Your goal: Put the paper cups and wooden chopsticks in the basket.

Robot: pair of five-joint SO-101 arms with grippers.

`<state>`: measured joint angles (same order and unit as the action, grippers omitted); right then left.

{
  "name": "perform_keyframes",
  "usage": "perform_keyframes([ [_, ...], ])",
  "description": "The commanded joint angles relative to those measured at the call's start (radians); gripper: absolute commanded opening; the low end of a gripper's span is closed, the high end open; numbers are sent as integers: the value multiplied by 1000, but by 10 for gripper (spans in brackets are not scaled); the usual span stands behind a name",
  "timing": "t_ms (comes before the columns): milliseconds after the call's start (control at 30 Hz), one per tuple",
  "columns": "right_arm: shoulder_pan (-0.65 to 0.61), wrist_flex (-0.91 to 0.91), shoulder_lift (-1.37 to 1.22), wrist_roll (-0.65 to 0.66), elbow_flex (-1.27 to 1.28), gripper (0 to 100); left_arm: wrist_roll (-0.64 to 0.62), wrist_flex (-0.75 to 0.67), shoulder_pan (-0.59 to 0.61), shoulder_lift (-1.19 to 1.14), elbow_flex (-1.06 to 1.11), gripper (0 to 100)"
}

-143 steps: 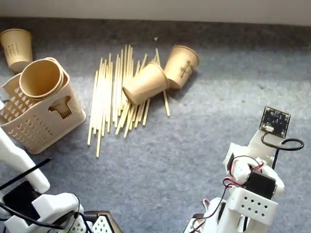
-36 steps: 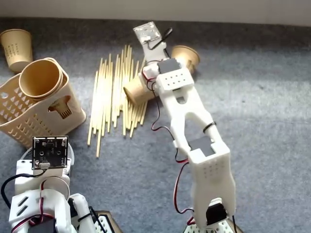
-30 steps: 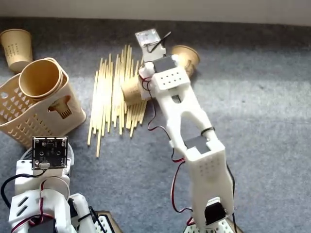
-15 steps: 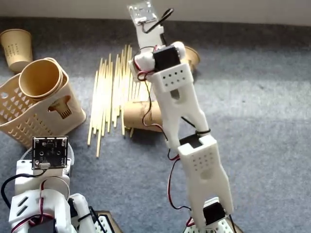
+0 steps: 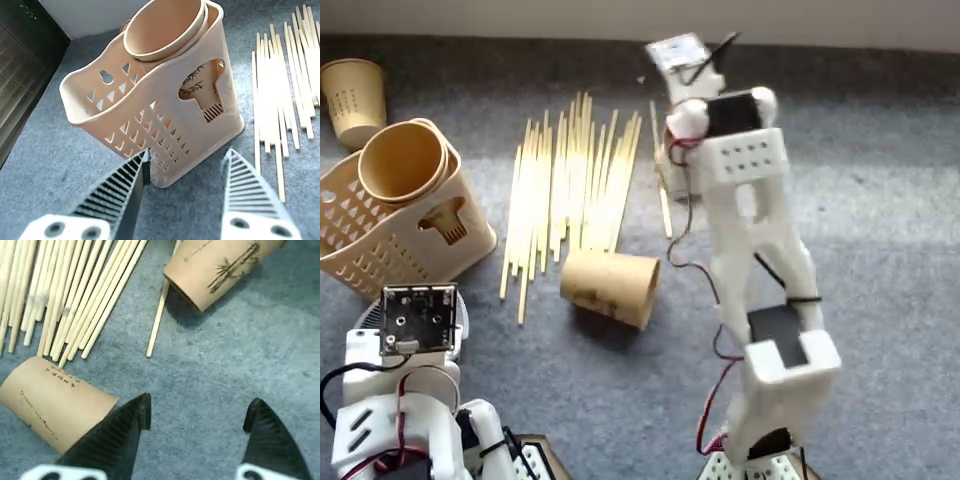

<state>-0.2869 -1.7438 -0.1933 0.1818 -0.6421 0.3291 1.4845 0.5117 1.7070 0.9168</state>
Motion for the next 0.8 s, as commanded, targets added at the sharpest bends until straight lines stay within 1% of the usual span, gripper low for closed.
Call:
perform_keyframes([
  [0, 102, -19, 375, -21, 125, 200, 2, -18, 5, -245, -205, 245],
  [67, 157, -16, 510, -26, 272, 106, 2, -14, -16, -478, -372, 245],
  [100, 182, -16, 570, -26, 355, 68, 3, -3, -56, -613, -467, 245],
  [133, 203, -12, 631, -26, 438, 49, 9, 54, -111, -742, -562, 245],
  [200, 246, 25, 750, -18, 625, 50, 69, 244, -283, -1007, -782, 246],
  [233, 271, 59, 811, 8, 728, 50, 98, 333, -372, -1132, -863, 246],
  [267, 295, 105, 872, 31, 837, 50, 98, 328, -424, -1236, -901, 247],
  [333, 340, 200, 1009, 63, 1063, 50, 123, 319, -484, -1372, -955, 248],
  [433, 410, 357, 1228, 120, 1392, 50, 161, 319, -581, -1503, -958, 248],
  [500, 460, 435, 1365, 163, 1590, 50, 190, 319, -659, -1534, -909, 248],
  [567, 496, 492, 1468, 192, 1758, 50, 261, 318, -716, -1532, -842, 245],
  [667, 521, 532, 1554, 226, 1896, 50, 384, 316, -765, -1480, -733, 245],
  [767, 519, 538, 1577, 227, 1946, 50, 532, 316, -774, -1340, -601, 240],
])
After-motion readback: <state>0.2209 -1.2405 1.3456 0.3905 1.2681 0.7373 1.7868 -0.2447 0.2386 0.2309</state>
